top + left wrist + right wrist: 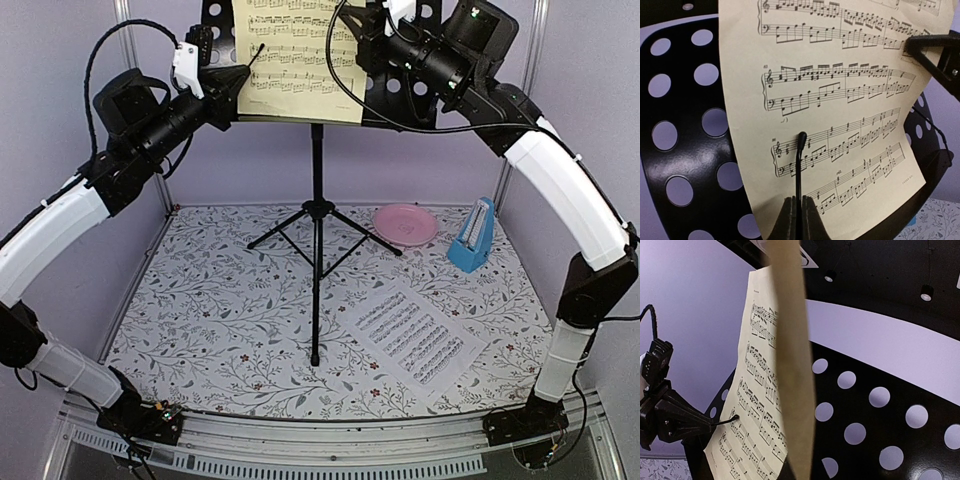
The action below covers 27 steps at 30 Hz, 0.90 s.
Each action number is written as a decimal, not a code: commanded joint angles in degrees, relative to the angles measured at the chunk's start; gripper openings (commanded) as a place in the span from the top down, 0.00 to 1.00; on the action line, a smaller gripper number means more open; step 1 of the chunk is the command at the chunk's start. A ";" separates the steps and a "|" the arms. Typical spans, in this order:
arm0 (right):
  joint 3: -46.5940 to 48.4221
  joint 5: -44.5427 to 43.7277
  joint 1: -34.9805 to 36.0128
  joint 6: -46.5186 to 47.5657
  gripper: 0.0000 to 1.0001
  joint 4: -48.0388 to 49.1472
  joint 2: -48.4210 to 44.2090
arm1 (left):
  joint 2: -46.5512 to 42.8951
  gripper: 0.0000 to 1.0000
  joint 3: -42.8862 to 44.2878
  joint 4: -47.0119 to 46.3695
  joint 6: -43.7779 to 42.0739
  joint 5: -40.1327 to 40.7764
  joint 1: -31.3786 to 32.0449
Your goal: Set up the instrument practice props
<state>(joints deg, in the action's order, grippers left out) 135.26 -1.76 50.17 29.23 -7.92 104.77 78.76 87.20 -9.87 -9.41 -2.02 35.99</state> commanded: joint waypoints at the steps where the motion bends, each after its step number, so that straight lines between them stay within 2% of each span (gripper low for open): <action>1: 2.47 1.89 0.69 2.41 1.00 4.70 2.59 | -0.97 1.00 -0.68 -4.75 0.19 -3.13 0.68; 27: 5.60 4.64 1.86 7.09 1.00 15.78 10.94 | -1.36 1.00 -2.28 -6.01 0.23 -4.19 0.75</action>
<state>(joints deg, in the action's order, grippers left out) 139.09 2.04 51.40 34.76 4.60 113.89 78.65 85.38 -12.71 -9.41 -3.70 35.99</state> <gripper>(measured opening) 0.009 0.039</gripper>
